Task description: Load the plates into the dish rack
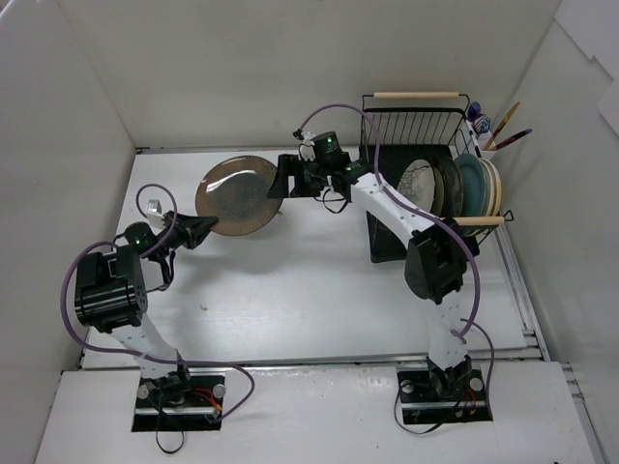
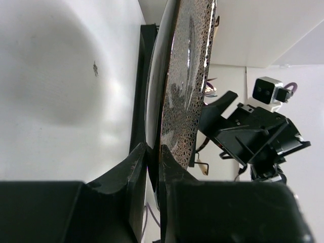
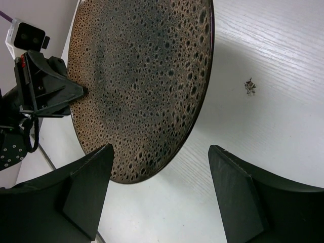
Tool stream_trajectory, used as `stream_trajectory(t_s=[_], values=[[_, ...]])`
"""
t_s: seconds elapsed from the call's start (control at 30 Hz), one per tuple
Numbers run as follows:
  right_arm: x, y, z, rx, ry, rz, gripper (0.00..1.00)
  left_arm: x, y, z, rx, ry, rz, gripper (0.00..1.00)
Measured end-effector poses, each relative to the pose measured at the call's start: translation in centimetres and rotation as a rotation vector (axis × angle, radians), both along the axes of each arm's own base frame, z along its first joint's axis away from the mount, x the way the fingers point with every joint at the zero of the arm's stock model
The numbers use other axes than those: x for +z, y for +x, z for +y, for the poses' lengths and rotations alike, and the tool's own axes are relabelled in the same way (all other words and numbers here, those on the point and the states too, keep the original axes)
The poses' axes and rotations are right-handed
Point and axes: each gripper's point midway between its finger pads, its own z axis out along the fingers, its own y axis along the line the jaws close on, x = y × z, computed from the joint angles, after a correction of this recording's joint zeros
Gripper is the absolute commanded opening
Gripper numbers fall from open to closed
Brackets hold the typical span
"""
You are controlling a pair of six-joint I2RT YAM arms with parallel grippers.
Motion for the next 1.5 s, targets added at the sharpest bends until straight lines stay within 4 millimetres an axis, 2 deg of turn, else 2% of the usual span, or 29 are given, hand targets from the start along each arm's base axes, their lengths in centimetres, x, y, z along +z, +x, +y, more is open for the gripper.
stream_trajectory(t_s=[0.2,0.43,0.53,0.57,0.67,0.8,0.83,0.9,0.93,1.03,1.13,1.17,1.27,1.37,1.5], values=[[-0.9,0.4,0.8,0.007,0.020,0.025,0.69,0.0,-0.4,-1.1,-0.037,-0.031,0.024,0.00],[-1.4,0.7,1.6,0.014,0.057,0.052,0.58,0.0,-0.6,-1.8,-0.064,-0.029,0.021,0.00],[-1.3,0.9,2.0,0.012,0.075,0.063,0.49,0.0,-0.6,-1.8,-0.064,-0.019,0.013,0.00],[-1.4,1.0,2.0,0.011,0.077,0.067,0.43,0.0,-0.6,-1.8,-0.063,-0.015,0.007,0.00],[-1.7,1.5,2.0,0.000,0.086,0.080,0.31,0.1,-0.5,-1.7,-0.060,-0.005,-0.004,0.00],[-2.4,2.0,1.7,-0.013,0.095,0.103,0.20,0.4,-0.5,-1.7,-0.057,0.021,-0.034,0.00],[-2.3,2.1,1.7,-0.015,0.106,0.110,0.14,0.5,-0.4,-1.7,-0.054,0.034,-0.046,0.00],[-1.8,2.3,1.8,-0.010,0.140,0.119,0.08,0.5,-0.4,-1.8,-0.053,0.055,-0.062,0.00],[-1.5,2.3,1.9,-0.006,0.156,0.120,0.01,0.5,-0.4,-1.9,-0.056,0.066,-0.071,0.00],[-0.1,2.5,2.1,0.019,0.213,0.113,0.00,0.9,-0.6,-2.0,-0.062,0.099,-0.104,0.00],[0.3,2.5,2.2,0.028,0.228,0.098,0.00,1.6,-0.7,-2.0,-0.061,0.135,-0.145,0.01],[0.4,2.5,2.1,0.030,0.232,0.094,0.00,1.8,-0.7,-2.0,-0.060,0.147,-0.150,0.03],[0.3,1.9,1.7,0.032,0.232,0.097,0.00,1.8,-1.0,-2.1,-0.073,0.188,-0.156,0.25],[0.4,1.4,1.2,0.034,0.221,0.088,0.00,1.5,-1.6,-2.9,-0.106,0.237,-0.148,0.40],[0.7,0.8,0.6,0.029,0.201,0.066,0.00,1.5,-1.9,-3.7,-0.146,0.308,-0.130,0.47]])
